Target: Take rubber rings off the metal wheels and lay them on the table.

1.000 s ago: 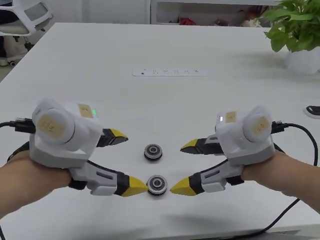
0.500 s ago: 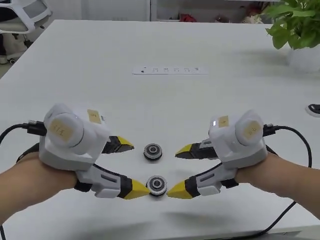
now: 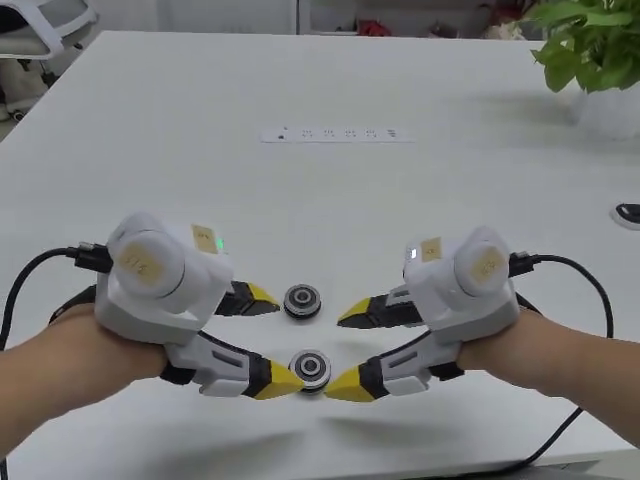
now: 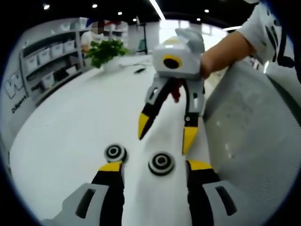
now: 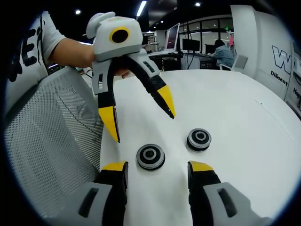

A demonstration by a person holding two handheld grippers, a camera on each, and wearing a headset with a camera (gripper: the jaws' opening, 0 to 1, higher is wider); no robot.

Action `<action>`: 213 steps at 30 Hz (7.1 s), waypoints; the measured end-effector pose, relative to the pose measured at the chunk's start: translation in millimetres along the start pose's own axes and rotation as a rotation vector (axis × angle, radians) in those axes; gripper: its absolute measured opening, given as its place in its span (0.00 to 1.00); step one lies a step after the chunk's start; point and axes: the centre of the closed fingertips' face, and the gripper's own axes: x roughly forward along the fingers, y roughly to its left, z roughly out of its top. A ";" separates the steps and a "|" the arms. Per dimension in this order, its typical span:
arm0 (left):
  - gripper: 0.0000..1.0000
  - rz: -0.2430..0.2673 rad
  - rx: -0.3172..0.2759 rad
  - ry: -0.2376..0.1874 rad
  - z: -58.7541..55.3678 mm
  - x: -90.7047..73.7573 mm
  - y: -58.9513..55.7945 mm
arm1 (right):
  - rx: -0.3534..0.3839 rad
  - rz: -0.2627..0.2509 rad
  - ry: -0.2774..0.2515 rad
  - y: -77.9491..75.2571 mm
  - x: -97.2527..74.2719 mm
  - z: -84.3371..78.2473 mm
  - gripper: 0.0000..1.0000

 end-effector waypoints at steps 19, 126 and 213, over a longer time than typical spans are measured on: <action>0.35 -0.058 0.009 0.023 -6.1 16.5 -8.7 | 0.002 0.009 0.002 2.2 5.2 -3.3 0.46; 0.14 -0.025 0.040 0.016 -12.0 31.1 -14.9 | 0.019 0.048 0.012 14.5 14.6 -11.1 0.21; 0.13 -0.009 0.063 0.020 -12.5 30.7 -14.9 | 0.017 0.048 -0.003 14.0 3.0 -11.7 0.24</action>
